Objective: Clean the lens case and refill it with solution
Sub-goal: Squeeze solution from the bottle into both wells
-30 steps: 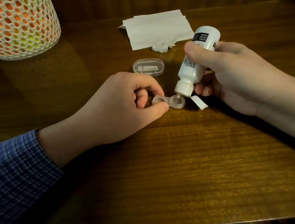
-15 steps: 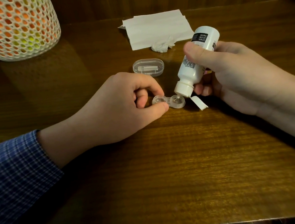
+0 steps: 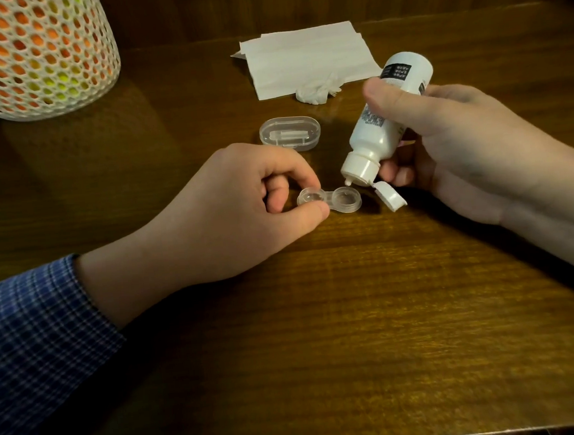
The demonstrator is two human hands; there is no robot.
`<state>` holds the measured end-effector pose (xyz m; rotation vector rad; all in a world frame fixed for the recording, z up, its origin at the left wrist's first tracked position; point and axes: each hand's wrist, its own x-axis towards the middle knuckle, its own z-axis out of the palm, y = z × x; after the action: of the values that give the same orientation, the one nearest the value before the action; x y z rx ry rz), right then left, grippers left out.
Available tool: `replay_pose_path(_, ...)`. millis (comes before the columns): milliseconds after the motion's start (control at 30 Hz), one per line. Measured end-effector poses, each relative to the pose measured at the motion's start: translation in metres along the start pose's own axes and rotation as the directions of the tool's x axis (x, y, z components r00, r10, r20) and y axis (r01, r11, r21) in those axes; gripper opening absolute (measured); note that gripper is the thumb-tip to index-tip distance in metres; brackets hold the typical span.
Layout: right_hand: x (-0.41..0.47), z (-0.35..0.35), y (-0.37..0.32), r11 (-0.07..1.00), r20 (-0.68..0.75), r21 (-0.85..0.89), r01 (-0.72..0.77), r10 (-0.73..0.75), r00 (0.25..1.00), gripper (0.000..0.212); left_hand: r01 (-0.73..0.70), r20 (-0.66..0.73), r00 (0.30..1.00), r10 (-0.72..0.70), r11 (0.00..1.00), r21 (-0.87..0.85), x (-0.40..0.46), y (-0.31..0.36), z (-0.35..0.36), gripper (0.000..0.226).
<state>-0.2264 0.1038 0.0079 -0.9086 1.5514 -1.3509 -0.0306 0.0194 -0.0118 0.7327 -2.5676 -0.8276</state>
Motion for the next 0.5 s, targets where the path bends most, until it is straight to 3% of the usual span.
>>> replay_pose_path(500,0.0002,0.0005,0.0001,1.000,0.000,-0.013,0.003,-0.003,1.000,0.025,0.010,0.009,1.000,-0.010,1.000,-0.003,0.0002,0.0006,-0.0004,0.024)
